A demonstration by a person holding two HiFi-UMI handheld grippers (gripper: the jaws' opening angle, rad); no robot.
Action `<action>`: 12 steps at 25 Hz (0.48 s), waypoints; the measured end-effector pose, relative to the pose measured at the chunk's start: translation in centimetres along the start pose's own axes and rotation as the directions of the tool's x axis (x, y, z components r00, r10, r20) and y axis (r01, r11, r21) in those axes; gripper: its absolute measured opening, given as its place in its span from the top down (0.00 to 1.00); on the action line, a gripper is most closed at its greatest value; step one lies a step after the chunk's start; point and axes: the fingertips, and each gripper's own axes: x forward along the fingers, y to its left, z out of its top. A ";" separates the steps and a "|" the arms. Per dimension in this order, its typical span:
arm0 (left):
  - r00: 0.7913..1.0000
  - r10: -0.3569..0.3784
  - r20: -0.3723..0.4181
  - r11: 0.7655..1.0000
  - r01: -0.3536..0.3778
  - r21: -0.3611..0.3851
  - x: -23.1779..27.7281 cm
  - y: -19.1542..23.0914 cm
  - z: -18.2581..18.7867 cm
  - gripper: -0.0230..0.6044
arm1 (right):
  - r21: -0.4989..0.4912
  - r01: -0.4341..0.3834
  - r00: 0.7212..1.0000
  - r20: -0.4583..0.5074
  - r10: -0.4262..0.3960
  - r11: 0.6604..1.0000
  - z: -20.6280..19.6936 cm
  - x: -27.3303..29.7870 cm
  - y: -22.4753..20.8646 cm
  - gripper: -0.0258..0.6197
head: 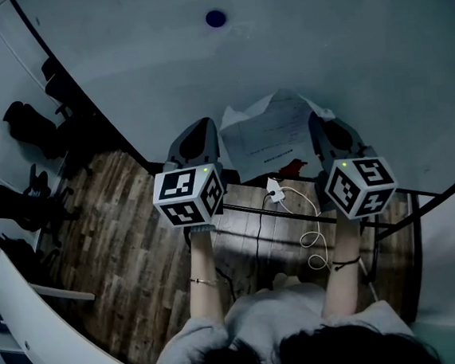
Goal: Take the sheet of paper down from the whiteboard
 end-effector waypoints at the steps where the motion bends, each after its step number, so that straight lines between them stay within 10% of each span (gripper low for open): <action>1: 1.000 0.001 -0.002 1.000 -0.001 0.001 0.0 0.1 -0.1 0.95 | -0.001 -0.001 1.000 0.002 0.001 1.000 0.0 0.1 0.0 0.96; 12: 1.000 0.003 -0.008 1.000 -0.003 0.007 0.1 0.2 -0.1 0.95 | -0.004 -0.005 1.000 0.017 0.005 1.000 0.5 0.3 -0.1 0.96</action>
